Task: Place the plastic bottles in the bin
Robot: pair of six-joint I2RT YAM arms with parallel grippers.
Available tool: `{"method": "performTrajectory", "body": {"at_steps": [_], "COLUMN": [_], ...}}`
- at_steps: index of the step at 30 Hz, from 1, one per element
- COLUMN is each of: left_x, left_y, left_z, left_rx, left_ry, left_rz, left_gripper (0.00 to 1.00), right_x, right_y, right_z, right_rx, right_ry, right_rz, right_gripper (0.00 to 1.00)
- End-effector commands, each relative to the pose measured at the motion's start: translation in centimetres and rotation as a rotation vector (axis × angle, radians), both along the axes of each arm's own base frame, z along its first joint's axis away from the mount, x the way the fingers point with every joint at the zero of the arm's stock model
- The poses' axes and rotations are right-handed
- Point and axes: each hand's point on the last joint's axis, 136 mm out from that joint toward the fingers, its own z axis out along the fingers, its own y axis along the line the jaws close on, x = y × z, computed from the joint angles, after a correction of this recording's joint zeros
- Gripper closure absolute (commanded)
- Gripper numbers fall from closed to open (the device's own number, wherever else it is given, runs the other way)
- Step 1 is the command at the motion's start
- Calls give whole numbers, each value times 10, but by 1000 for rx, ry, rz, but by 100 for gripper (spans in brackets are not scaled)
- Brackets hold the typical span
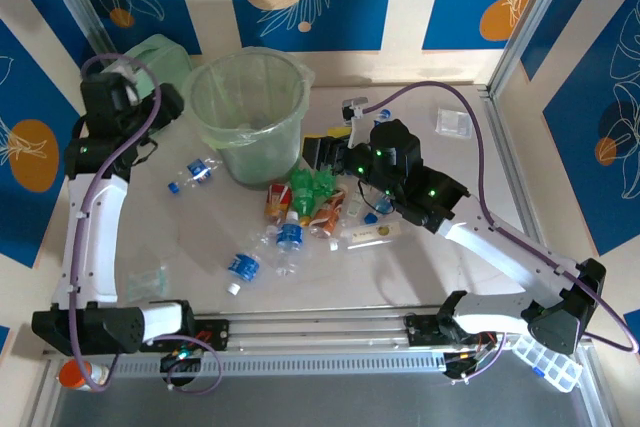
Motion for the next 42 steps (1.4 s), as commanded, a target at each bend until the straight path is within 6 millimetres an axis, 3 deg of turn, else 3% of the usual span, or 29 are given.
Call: {"method": "performTrajectory", "body": {"at_steps": [1, 8, 12, 16, 21, 28, 35, 42], "left_x": [4, 9, 16, 24, 35, 26, 30, 47], "left_y": [21, 39, 34, 28, 9, -14, -30, -24], "left_z": [-32, -115, -164, -201, -225, -260, -275, -280], "left_rx": [-172, -406, -601, -689, -725, -770, -769, -764], "left_ry": [7, 108, 124, 175, 278, 473, 607, 581], "left_rz": [64, 285, 383, 465, 510, 649, 707, 735], "left_gripper": [22, 20, 19, 17, 15, 15, 15, 12], "right_x": [-5, -6, -6, -5, -4, 1, 5, 4], "right_y": [-5, -12, -13, -16, -21, -19, -18, -12], "right_z": [11, 15, 18, 19, 20, 15, 10, 9], "right_rx": [26, 29, 33, 34, 29, 15, 6, 1], "right_ry": [-35, -52, -59, -64, -74, -65, -57, -59], "right_rz": [4, -18, -21, -31, -50, -57, -64, -33], "right_gripper": [31, 31, 31, 31, 31, 31, 31, 31]}}
